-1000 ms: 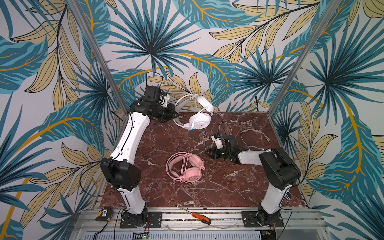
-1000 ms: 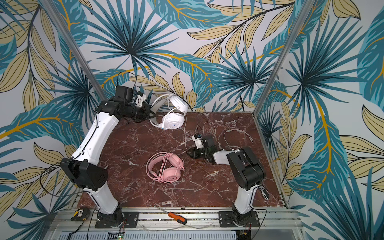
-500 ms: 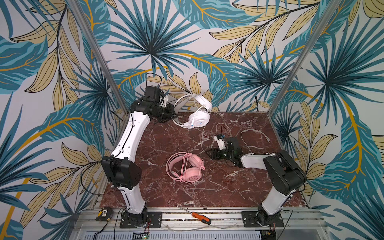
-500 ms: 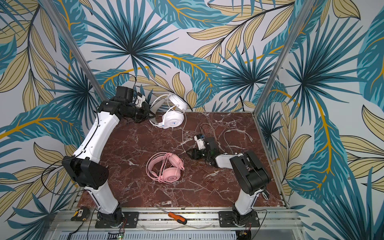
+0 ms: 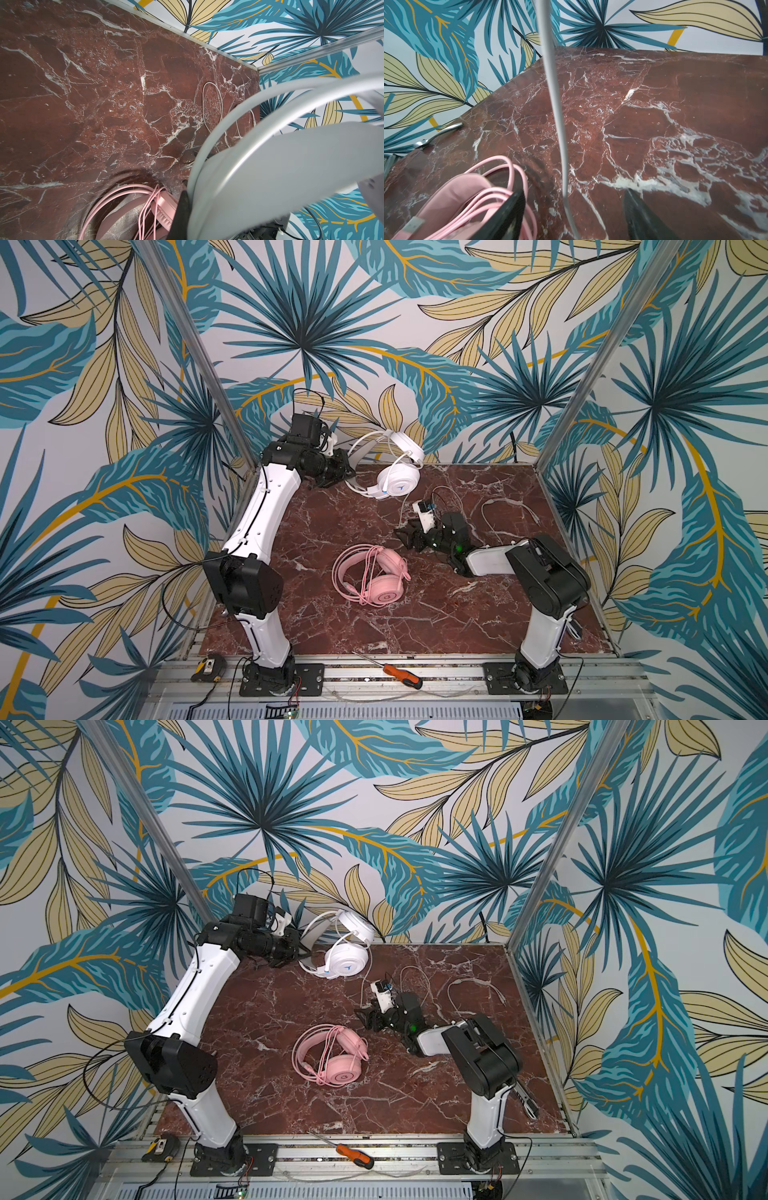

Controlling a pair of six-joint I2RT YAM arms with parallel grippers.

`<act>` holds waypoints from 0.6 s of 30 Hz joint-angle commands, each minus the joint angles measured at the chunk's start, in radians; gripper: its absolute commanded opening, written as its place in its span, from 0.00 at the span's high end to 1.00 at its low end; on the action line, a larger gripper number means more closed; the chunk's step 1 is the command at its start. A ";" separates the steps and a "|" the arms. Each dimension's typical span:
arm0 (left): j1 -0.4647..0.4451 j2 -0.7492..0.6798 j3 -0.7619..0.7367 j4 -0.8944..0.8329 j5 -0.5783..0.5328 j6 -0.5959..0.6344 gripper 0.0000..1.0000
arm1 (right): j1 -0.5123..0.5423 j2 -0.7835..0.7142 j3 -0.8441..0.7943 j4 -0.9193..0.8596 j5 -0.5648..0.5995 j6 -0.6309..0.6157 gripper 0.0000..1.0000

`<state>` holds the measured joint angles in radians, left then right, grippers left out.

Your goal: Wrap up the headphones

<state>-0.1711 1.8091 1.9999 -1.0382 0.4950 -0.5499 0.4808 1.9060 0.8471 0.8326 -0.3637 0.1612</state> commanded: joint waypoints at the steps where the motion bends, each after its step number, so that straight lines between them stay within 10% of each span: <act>1: 0.005 -0.031 -0.002 0.026 0.036 -0.010 1.00 | 0.004 0.052 0.056 0.014 0.043 0.024 0.28; 15: 0.007 -0.021 -0.004 0.026 -0.018 -0.042 1.00 | 0.007 -0.056 -0.062 0.000 -0.005 0.013 1.00; 18: 0.007 -0.012 -0.004 0.026 -0.052 -0.052 1.00 | 0.007 -0.155 -0.122 -0.070 0.012 -0.019 1.00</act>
<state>-0.1703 1.8091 1.9995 -1.0382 0.4530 -0.5735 0.4828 1.8362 0.7673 0.8131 -0.3565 0.1799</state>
